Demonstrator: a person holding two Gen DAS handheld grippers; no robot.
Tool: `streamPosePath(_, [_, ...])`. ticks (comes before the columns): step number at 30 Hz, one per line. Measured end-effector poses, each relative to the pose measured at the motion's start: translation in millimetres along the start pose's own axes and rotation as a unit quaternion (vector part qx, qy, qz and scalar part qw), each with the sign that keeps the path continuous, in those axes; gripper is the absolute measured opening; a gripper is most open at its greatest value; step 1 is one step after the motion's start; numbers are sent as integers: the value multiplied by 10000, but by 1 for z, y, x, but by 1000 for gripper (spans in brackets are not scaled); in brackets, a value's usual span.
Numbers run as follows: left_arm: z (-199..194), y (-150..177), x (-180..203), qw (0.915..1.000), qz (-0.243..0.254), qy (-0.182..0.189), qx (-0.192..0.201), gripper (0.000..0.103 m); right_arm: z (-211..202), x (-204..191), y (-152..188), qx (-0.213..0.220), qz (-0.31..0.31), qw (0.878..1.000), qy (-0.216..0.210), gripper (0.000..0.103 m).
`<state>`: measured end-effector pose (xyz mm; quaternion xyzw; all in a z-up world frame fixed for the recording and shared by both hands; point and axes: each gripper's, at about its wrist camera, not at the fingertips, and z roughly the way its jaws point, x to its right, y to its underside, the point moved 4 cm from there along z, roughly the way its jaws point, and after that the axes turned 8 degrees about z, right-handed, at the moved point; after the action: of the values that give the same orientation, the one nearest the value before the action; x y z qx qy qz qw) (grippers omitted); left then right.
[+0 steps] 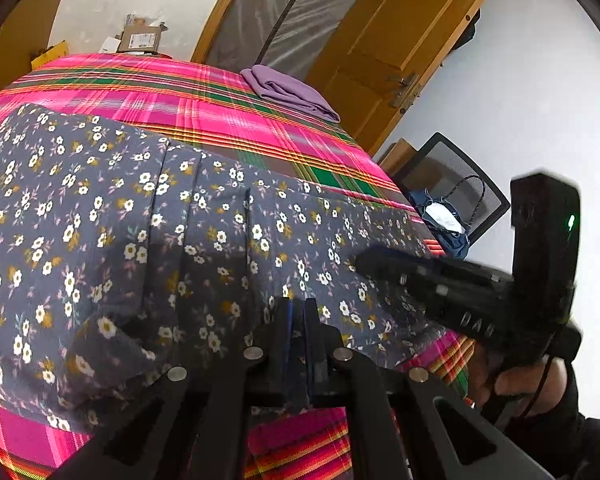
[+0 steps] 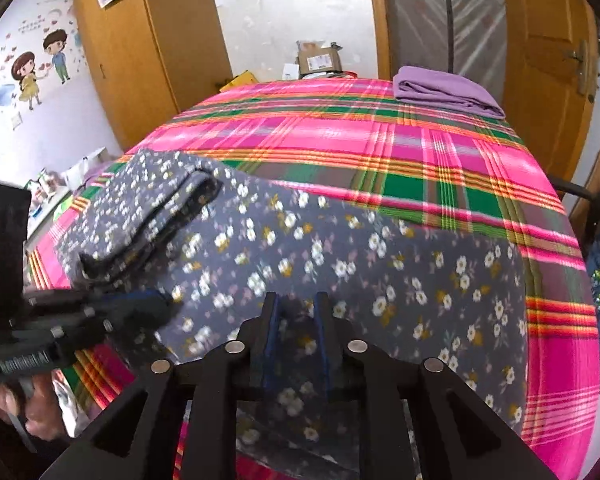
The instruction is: Fold clothes
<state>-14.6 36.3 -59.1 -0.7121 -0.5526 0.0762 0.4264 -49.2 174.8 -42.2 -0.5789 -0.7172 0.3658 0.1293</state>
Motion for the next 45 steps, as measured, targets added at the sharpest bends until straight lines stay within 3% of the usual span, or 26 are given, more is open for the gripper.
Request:
streamPosePath(6, [-2,1,1,10000,73,-33,24,6,22,-9,-26,-6,-10,10000,70,19])
streamPosePath(10, [-2,2,1,9999,148,-24,55,6,41,3,-31,-149,388,9991,-15,16])
streamPosePath(18, [-8,2,1,9999,142,-65,70,6,-3,-2,-4,114,225,9991,-349,18])
streamPosePath(23, [-5,3,-2,9999,112,-11,109,6,-6,4,21,-18,139,9995,-267,19])
streamPosePath(30, [-15,2,-1,9997,158,-168,98,6,-23,11,23,100,116,9997,-210,19])
streamPosePath(34, [-21,0,-5,9996,103,-224,145,6,-55,44,21,414,638,9970,-147,21])
streamPosePath(39, [-19,-4,-2,9996,151,-187,140,6,-82,96,28,513,1370,9892,30,25])
streamPosePath(43, [-13,-5,4,9996,234,-127,74,6,-90,127,42,462,2034,9779,-134,44])
streamPosePath(45, [-10,-5,5,9996,251,-128,20,6,-90,137,48,381,2318,9715,-320,45])
